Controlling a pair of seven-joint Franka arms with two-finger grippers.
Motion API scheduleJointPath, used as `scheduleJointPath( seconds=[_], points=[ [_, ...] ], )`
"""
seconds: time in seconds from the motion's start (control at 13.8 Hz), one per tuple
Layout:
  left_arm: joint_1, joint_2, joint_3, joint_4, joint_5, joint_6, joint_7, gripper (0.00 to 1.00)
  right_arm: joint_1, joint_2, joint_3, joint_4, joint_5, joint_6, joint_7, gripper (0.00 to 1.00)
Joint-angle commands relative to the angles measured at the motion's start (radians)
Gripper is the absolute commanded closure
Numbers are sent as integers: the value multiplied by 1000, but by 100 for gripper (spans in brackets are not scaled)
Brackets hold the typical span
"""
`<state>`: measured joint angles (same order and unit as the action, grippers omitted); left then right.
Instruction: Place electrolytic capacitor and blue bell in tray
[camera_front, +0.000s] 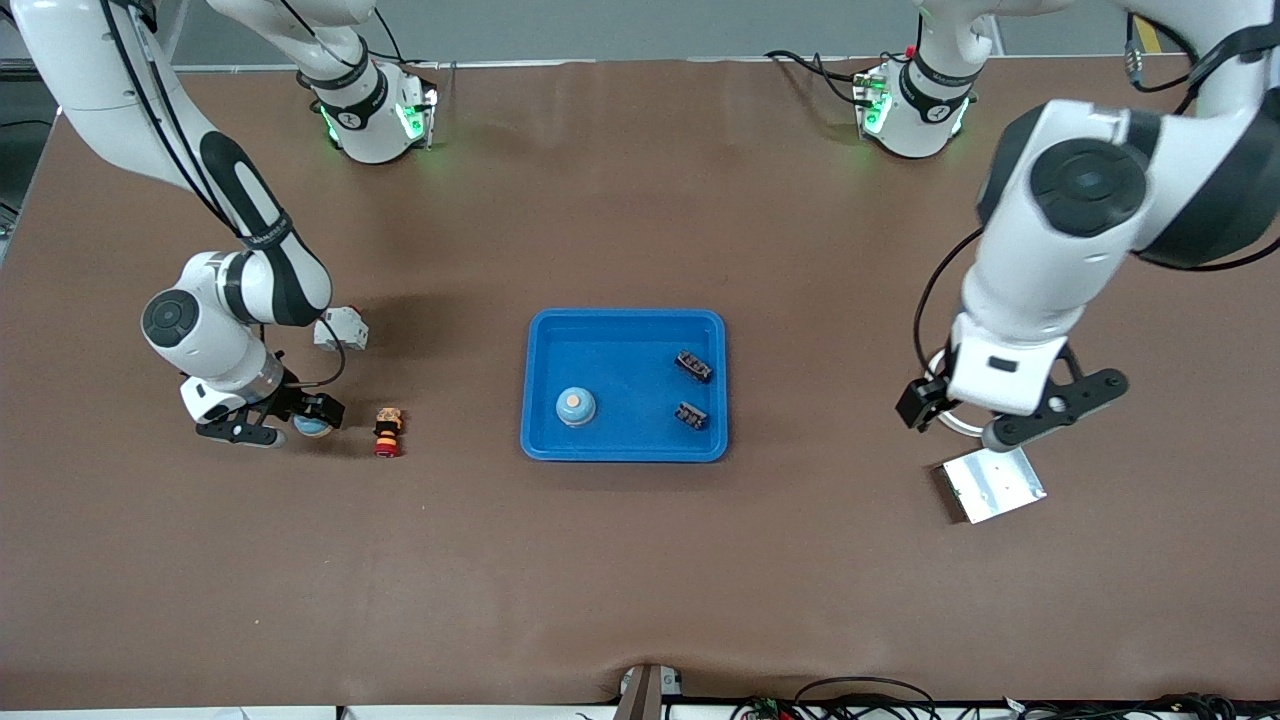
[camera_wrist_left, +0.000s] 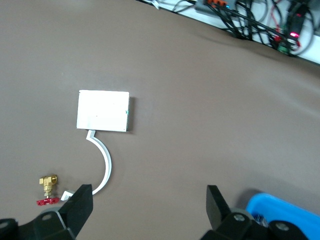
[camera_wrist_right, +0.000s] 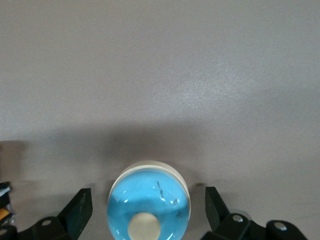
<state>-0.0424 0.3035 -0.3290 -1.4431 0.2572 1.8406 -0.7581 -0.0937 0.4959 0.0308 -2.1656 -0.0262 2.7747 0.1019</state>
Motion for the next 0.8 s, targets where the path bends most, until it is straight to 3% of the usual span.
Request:
scheduleJointPath(
  seconds=[0.0,0.14,0.22,0.36,0.58,0.72],
  points=[
    [-54,-154,146,-98,-114,-39,199,0,-21,16,18,16,9,6,-24,0],
    [-66,-220,211,-105,-156,-125,346,0,-21,16,18,16,9,6,-24,0],
    [-62,-248,225,-105,-160,-162,405,0,-20,16,18,16,9,5,-24,5],
    [-59,-293,249,-105,-183,-228,477,0,-17,16,18,18,9,0,-18,100],
    [-17,-355,262,-134,-239,-285,591,0,-8,4,20,18,11,-21,11,100],
    [-16,-401,269,-175,-240,-287,609,0,5,-43,37,18,11,-134,63,100]
  ],
)
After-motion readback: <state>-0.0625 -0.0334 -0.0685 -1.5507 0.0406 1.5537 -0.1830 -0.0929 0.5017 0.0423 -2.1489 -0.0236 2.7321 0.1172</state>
